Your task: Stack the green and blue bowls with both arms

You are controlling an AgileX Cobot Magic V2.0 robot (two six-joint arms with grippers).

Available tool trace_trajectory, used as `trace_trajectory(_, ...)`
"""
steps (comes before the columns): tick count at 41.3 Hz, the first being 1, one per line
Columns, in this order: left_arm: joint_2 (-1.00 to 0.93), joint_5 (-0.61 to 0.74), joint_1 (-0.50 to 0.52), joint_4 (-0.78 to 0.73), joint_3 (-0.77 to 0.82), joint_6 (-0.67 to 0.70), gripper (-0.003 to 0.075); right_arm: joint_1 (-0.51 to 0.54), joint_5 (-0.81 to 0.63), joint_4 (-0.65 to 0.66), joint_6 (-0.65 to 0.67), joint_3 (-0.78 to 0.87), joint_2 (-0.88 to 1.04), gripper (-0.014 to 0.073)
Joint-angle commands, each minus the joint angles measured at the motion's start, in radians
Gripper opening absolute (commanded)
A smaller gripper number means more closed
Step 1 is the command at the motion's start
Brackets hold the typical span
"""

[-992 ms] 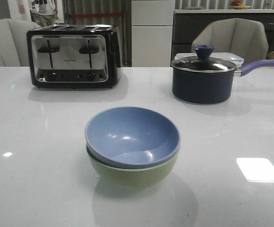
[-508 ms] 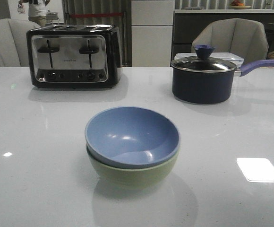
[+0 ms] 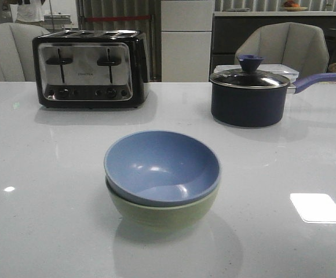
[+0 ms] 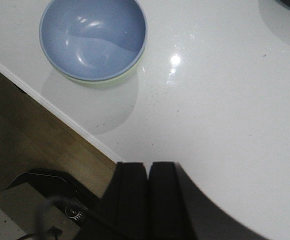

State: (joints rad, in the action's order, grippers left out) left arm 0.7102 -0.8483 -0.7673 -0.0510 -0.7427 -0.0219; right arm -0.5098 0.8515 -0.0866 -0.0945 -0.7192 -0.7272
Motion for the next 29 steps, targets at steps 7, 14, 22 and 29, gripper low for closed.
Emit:
trace_trajectory(7,-0.002,0.077,0.001,0.0,-0.027,0.009,0.0097,0.007,-0.051,0.004,-0.004,-0.028,0.004,0.0056)
trace_trajectory(14,-0.011,0.08,-0.001,0.003,-0.025,0.009,0.0097,0.007,-0.051,0.004,-0.004,-0.028,0.004,0.0056)
trace_trajectory(22,-0.127,0.176,0.166,0.001,0.04,0.006,0.0097,0.007,-0.052,0.004,-0.004,-0.028,0.004,0.0056)
trace_trajectory(29,-0.319,0.454,0.342,-0.003,0.234,0.006,0.0097,0.007,-0.053,0.004,-0.004,-0.028,0.004,0.0056)
